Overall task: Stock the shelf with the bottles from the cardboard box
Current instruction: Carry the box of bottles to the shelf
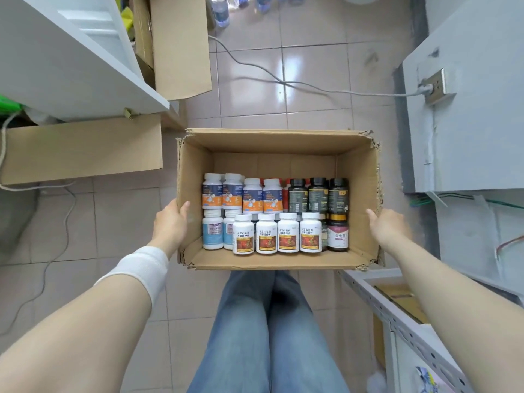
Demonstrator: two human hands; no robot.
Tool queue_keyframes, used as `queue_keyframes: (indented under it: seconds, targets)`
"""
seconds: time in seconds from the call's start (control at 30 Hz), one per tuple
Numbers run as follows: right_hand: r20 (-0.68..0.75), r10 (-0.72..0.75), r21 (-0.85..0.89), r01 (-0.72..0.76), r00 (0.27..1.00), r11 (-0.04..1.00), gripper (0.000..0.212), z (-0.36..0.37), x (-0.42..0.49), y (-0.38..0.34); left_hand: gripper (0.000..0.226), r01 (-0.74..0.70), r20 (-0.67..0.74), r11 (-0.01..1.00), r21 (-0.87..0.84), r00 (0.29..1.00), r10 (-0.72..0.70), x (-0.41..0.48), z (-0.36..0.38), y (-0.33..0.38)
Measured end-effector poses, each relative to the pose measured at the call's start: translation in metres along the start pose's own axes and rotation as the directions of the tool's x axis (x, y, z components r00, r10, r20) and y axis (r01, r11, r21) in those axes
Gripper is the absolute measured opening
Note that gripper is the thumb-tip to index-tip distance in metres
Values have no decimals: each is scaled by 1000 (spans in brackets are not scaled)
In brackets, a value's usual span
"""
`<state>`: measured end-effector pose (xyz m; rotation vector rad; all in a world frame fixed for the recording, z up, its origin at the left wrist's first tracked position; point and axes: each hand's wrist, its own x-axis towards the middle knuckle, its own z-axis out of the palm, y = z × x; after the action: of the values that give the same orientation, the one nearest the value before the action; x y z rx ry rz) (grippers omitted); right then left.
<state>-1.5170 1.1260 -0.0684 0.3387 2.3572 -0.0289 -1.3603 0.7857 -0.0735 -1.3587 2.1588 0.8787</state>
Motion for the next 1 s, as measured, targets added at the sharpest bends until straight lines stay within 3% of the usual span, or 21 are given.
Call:
queue_keyframes:
  seconds: [0.27, 0.37, 0.47, 0.53, 0.63, 0.7, 0.8, 1.0]
  targets:
    - [-38, 30, 74, -27, 999, 997, 48, 7, 10, -4, 40, 31, -28, 997, 68, 999, -29, 10, 9, 4]
    - [-10, 57, 179, -54, 998, 982, 49, 8, 2, -7, 42, 78, 8, 996, -50, 997, -77, 2, 9, 14]
    - [16, 63, 348, -64, 998, 935, 56, 9, -13, -6, 52, 109, 18, 952, -285, 994, -109, -12, 11, 25]
    - [-130, -1, 317, 43, 992, 948, 64, 11, -35, -2, 64, 8, -97, 973, -229, 995, -30, -31, 15, 35]
    - [-294, -209, 193, 272, 933, 943, 66, 21, -72, 1, 64, -250, -201, 967, 56, 946, 256, -58, 29, 53]
    - [-215, -284, 178, 324, 934, 929, 63, 31, -84, 0, 56, -417, -35, 898, 141, 904, 426, -65, 45, 66]
    - [-31, -281, 223, 281, 959, 934, 62, 48, -77, -4, 48, -498, 295, 849, 177, 850, 437, -56, 73, 87]
    - [194, -229, 272, 172, 954, 947, 70, 70, -34, -19, 46, -630, 496, 608, 484, 770, 402, -19, 112, 117]
